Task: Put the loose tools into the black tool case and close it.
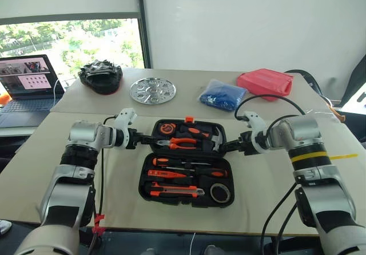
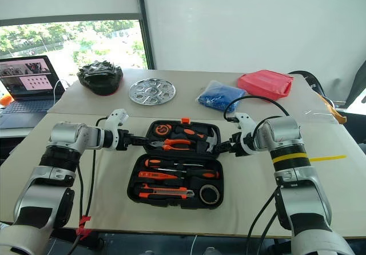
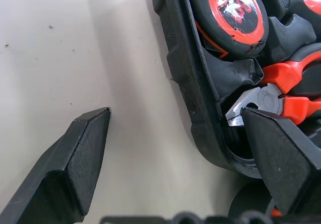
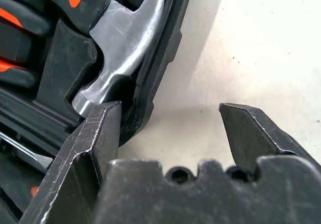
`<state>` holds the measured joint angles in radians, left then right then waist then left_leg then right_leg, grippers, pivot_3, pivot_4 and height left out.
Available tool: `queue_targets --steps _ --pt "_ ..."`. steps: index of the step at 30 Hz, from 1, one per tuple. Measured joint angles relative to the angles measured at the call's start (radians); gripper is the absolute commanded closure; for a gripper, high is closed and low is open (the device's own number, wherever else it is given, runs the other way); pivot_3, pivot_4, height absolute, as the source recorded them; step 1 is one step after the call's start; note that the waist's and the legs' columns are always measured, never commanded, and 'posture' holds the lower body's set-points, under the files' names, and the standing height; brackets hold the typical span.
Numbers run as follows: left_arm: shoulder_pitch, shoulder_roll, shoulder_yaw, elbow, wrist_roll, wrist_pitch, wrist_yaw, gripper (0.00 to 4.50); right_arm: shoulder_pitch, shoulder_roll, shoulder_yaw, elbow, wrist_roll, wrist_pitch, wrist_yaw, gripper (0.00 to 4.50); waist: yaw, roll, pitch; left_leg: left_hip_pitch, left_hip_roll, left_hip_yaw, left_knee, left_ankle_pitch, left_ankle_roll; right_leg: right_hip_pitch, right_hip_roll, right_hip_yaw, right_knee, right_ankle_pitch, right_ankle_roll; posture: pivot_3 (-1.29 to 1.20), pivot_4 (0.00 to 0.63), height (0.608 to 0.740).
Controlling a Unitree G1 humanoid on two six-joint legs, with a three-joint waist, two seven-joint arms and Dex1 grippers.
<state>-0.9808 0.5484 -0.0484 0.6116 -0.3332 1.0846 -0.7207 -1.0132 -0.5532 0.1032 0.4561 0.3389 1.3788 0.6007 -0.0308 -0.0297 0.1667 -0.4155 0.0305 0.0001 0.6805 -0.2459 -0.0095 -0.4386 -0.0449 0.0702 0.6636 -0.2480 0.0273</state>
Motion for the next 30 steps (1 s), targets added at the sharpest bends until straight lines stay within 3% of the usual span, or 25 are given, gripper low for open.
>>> queue_targets --steps 8,10,11,16,22,30 --pt "-0.017 -0.027 0.005 0.029 0.006 -0.018 -0.017 3.53 -0.029 0.037 0.005 0.035 -0.012 -0.031 -0.007 4.34 0.001 0.0 0.0 0.002 0.0 -0.001 0.0 0.003 -0.003 0.002 0.0 0.0 0.001 0.001 0.0 0.0 0.15 0.74" --pt "-0.016 -0.034 0.014 0.029 0.001 -0.014 -0.017 4.28 -0.029 0.039 0.002 0.039 -0.011 -0.031 -0.011 4.5 0.001 0.0 -0.001 0.005 -0.001 -0.001 0.0 0.003 -0.004 0.005 0.0 0.0 0.001 0.001 0.0 0.0 0.15 0.74" --pt "-0.014 -0.034 0.022 0.028 0.0 -0.013 -0.017 4.43 -0.028 0.04 0.001 0.039 -0.011 -0.031 -0.013 4.5 0.0 0.001 -0.001 0.007 -0.001 -0.001 0.0 0.003 -0.003 0.006 0.0 0.0 0.001 0.001 0.0 0.0 0.15 0.74" --pt "0.046 -0.036 0.088 -0.021 -0.024 -0.022 -0.001 4.48 0.025 0.051 -0.052 0.0 0.005 -0.072 -0.006 4.5 -0.008 0.001 -0.001 0.011 0.0 -0.002 0.0 0.003 -0.003 0.01 0.0 0.0 0.0 0.001 0.0 0.0 0.15 0.74" --pt "0.224 -0.05 0.208 -0.192 -0.1 -0.132 -0.013 4.48 0.235 0.013 -0.124 -0.246 0.074 -0.22 0.084 4.5 -0.013 0.001 -0.001 0.008 0.001 -0.002 -0.003 0.003 -0.003 0.008 0.0 -0.001 0.001 0.001 -0.001 0.0 0.15 0.74" --pt "0.496 -0.066 0.248 -0.448 -0.141 -0.453 -0.142 4.48 0.601 -0.002 -0.202 -0.45 0.047 -0.827 0.266 4.5 -0.005 0.001 -0.001 -0.002 0.0 0.0 -0.003 0.003 -0.004 0.0 -0.002 0.0 -0.001 0.003 0.002 0.0 0.15 0.74"
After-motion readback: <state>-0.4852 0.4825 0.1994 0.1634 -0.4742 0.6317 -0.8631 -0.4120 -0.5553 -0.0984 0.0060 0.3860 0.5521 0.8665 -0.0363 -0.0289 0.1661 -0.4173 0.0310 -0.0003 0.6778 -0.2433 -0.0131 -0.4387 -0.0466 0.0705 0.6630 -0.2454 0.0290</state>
